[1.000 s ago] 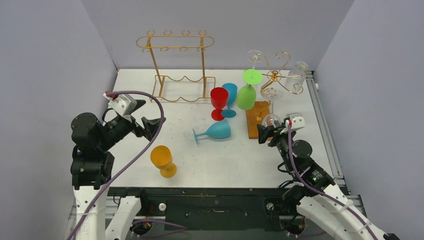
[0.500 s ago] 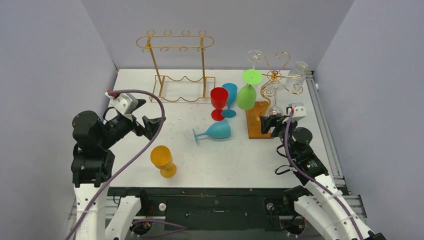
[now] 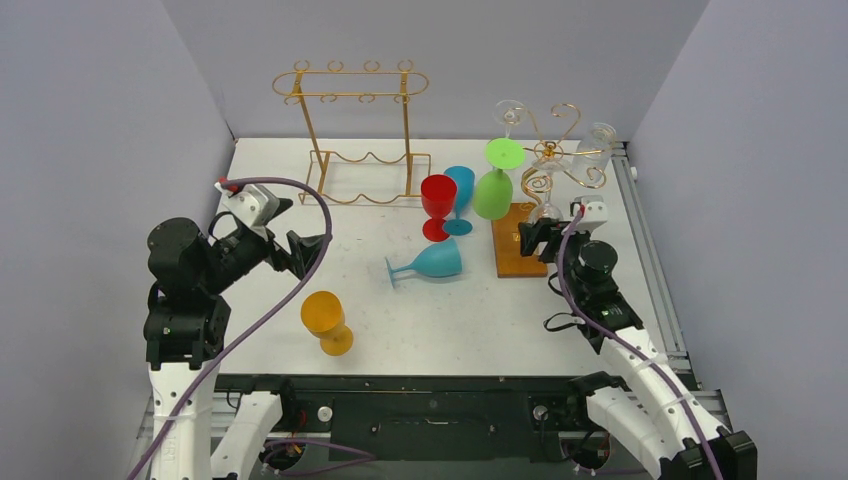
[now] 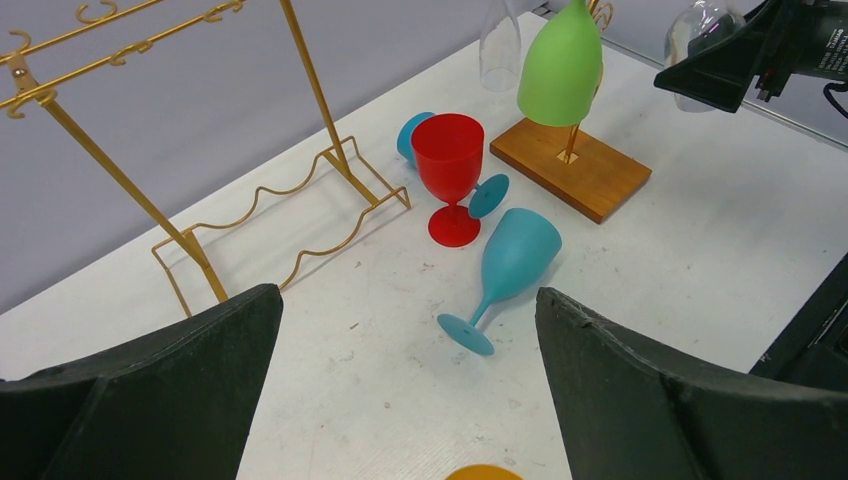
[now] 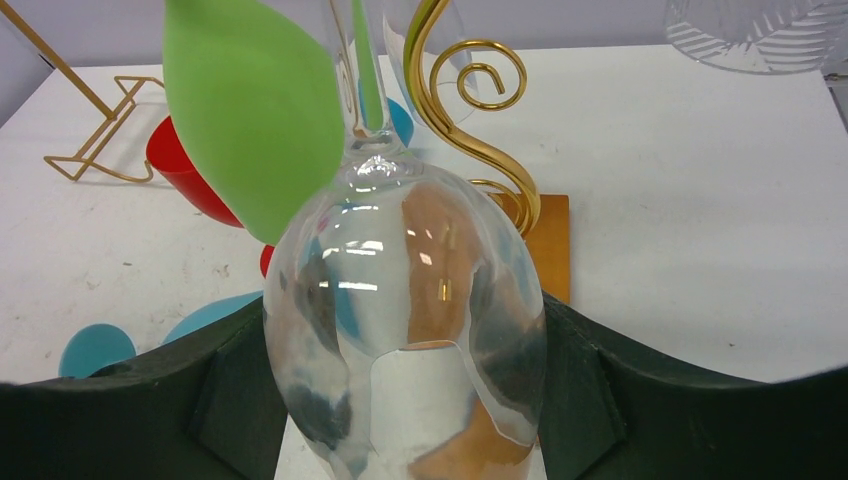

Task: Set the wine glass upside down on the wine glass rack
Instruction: Turn the wine glass upside down at the wine rack.

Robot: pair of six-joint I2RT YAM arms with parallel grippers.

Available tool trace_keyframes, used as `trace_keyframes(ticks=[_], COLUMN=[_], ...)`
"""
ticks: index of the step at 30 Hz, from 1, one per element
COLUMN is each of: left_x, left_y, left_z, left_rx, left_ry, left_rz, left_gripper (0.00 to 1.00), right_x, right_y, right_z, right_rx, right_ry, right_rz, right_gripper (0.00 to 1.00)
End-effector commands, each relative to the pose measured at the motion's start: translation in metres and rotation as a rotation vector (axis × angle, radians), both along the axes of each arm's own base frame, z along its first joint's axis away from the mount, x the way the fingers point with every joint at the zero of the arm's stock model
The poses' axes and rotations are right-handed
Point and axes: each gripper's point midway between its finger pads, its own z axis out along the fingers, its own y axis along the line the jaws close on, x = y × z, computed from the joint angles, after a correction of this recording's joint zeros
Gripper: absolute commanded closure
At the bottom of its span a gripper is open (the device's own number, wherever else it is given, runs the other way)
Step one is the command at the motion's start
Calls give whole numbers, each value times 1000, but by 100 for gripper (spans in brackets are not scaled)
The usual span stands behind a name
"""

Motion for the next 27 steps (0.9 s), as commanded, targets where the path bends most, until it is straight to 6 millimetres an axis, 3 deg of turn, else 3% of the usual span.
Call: trace_keyframes(ticks=[1, 15, 27], left_x=[0, -1, -3], left_y=[0, -1, -2], left_z=[6, 5, 5], left_rx=[11, 11, 15], left_ry=[-23, -23, -24], left_rz=[-7, -15, -22], left_gripper=[4, 4, 4], right_x=[14, 28, 10], right_y=[7, 33, 49], right_z=[47, 43, 36], right_rx=[62, 133, 131], right_ry=[-156, -173, -182], right_rz=[17, 116, 177], right_gripper=[63, 63, 63])
